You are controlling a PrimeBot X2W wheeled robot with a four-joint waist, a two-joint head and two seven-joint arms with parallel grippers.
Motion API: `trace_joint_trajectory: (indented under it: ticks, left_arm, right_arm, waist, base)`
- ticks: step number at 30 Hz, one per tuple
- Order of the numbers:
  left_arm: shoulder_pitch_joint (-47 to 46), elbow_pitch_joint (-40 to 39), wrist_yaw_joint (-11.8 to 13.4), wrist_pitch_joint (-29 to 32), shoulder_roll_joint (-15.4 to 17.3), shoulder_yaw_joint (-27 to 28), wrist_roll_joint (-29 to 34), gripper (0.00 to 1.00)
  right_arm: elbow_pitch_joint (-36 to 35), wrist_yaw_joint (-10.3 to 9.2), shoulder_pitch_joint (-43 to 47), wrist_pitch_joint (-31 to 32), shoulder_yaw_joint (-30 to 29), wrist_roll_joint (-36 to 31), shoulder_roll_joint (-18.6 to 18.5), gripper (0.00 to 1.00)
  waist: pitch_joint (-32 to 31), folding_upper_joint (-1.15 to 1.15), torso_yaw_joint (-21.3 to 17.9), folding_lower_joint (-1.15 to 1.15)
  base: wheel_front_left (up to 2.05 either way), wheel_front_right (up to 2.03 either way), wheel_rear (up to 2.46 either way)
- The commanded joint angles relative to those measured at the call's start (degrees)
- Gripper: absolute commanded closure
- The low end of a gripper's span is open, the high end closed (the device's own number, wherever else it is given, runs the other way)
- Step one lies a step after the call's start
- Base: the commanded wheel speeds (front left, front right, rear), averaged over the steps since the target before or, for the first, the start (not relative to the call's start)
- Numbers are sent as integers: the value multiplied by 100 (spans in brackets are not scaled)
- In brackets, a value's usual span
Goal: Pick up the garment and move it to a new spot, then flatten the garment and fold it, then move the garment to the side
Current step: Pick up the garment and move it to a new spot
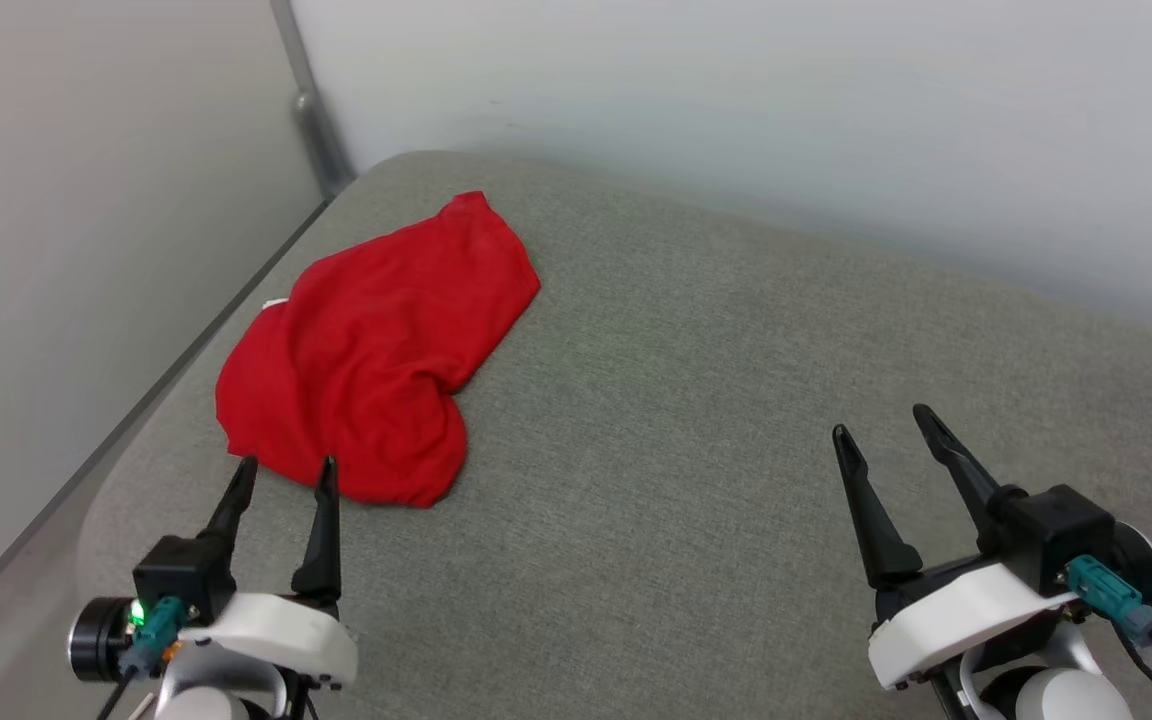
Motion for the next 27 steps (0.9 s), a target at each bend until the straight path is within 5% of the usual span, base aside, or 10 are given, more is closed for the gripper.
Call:
trace_joint_trajectory:
  ticks: [1,10,27]
  left_arm:
    - [-230,88,-7,-9,89,15,-34,0]
    - [-1502,573,-18,593,691,-85,-634,0]
    - [-3475,1667,-13,3192,2892,-1309,-2600,0]
  right_arm:
    - [-48,-2,-83,31,-10,-39,7,0]
    - [-247,-2,-340,194,-27,-192,6,0]
    - [-357,-2,-1106,137,-24,-188,4,0]
  waist:
    - [149,0,-136,0]
    - [830,0,-664,0]
    - [2409,0,-1494,0]
  base:
    - [0,0,0]
    - [0,0,0]
    - [0,0,0]
